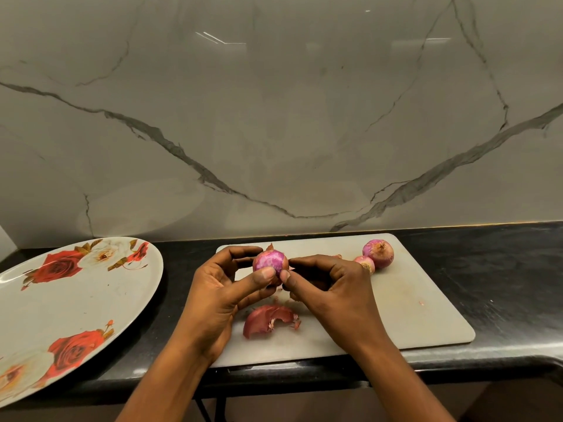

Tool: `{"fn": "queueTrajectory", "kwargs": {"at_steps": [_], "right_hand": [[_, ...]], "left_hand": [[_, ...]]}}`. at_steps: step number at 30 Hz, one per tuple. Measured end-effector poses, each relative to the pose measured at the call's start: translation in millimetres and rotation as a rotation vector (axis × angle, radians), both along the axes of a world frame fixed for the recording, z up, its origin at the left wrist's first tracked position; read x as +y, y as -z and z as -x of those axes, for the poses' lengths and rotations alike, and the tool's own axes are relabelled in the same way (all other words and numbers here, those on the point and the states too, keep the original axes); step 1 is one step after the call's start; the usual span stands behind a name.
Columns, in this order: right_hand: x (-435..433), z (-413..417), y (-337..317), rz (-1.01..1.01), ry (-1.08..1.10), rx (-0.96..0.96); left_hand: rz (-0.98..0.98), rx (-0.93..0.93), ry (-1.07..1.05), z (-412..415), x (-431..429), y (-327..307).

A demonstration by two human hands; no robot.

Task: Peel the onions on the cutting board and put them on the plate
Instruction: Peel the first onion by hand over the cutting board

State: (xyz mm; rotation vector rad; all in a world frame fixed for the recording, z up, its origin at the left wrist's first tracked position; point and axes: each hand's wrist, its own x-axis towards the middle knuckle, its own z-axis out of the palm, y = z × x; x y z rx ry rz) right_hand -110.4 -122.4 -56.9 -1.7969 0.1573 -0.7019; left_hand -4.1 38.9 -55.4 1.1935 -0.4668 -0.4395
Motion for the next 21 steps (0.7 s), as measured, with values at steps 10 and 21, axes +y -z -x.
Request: {"fn": "queueTrajectory", "kwargs": {"at_steps": [10, 21], "right_hand": [[-2.8, -2.4, -0.6, -0.053, 0.012, 0.016], [-0.9, -2.2, 1.8, -0.039, 0.064, 0.005]], "left_hand": [[-0.041, -0.047, 0.029, -1.2, 0.0, 1.1], [-0.014, -0.018, 0.018, -1.1, 0.7, 0.3]]}}
